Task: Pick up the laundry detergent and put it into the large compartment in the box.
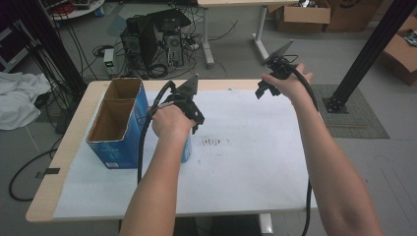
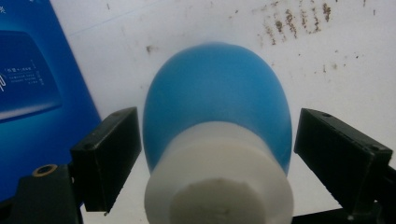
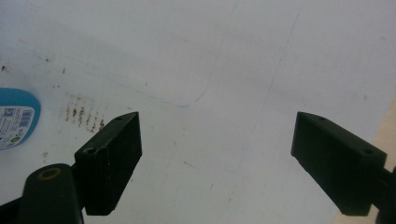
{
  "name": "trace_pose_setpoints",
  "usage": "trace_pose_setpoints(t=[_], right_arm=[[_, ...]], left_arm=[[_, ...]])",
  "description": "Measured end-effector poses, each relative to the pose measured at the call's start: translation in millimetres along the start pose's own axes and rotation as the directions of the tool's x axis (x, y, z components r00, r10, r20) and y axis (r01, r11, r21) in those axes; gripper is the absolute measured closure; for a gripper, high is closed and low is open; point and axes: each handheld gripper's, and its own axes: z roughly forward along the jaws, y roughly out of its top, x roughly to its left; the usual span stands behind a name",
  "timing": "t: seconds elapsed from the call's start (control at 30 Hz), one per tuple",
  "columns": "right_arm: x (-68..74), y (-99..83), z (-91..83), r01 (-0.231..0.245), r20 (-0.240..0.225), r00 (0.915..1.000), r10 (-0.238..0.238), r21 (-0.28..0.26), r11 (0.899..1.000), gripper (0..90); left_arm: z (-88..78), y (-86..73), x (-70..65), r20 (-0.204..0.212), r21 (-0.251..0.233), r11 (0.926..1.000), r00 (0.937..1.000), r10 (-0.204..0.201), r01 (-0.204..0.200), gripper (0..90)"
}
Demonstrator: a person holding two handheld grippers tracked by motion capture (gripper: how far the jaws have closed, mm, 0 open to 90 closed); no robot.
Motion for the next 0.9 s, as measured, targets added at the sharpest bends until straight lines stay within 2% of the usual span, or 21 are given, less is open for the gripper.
trace_pose_setpoints(t=[0.23,0.7,0.9], right_arm=[[0.0,-0.5,-0.5,0.004,0.000,1.0000,-0.004,-0.002,1.000,16.5],[1.0,-1.4,-1.1,0.006,0.000,1.0000,-0.006,-0.003,1.000,16.5],[0.4,-2.1,0.5,0.003,-0.004,1.0000,-0.003,-0.002,1.000,16.5]], left_arm=[[-0.3,-0.6,-0.1,0.003,-0.006,0.9999,0.9999,-0.013,0.013,15.8],[-0.5,-0.4,-1.9,0.000,-0.001,0.9999,0.9999,-0.011,0.011,17.6],[0.3,0.9,-1.7,-0.016,0.001,0.9999,0.9998,-0.015,0.015,19.4]])
